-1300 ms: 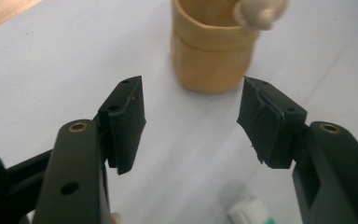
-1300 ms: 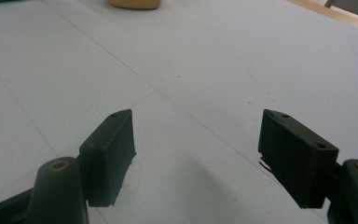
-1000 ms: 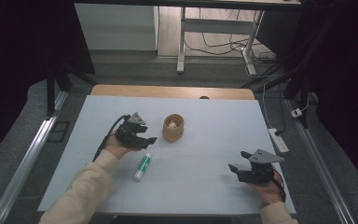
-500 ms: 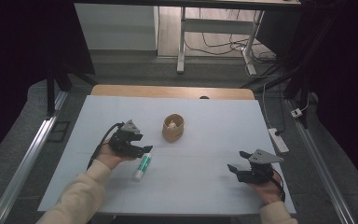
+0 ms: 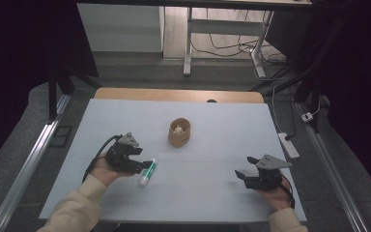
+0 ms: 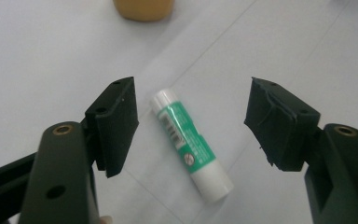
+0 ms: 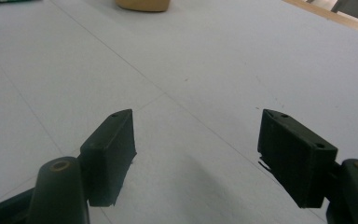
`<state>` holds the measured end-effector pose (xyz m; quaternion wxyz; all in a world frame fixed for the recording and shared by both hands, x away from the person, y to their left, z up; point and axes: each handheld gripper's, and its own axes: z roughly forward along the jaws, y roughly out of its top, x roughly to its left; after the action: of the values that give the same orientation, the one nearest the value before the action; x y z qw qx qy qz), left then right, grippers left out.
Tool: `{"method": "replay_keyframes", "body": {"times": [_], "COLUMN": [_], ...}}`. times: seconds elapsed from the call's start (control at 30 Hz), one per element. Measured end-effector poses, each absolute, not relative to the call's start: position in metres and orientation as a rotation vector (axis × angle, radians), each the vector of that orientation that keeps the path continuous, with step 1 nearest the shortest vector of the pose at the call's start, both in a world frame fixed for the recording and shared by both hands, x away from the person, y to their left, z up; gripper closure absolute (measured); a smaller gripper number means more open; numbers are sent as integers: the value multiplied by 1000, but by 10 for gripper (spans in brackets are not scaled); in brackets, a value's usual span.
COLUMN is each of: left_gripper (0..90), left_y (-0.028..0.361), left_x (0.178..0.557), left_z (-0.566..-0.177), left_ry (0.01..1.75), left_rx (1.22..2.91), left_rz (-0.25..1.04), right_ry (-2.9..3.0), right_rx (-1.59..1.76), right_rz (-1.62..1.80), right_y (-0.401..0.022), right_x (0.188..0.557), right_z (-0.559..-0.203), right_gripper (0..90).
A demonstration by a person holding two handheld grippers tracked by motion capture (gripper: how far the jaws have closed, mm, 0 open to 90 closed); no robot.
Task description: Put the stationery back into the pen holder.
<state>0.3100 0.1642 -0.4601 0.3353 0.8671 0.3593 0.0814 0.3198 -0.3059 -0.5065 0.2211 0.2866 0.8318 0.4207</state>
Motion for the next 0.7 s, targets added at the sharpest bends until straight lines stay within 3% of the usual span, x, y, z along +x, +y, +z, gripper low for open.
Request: {"method": "replay_keyframes", "body": {"times": [0.7], "left_gripper": [294], "left_y": [155], "left_x": [291], "left_z": [-482], "left_ry": [987], "left_rx": [2353], "left_rz": [220], "right_ry": [2304], "right_rx": [790], "right_rz": [1153], "right_y": [-305], "right_x": [320], "right_z": [-507], "right_gripper": [269]}}
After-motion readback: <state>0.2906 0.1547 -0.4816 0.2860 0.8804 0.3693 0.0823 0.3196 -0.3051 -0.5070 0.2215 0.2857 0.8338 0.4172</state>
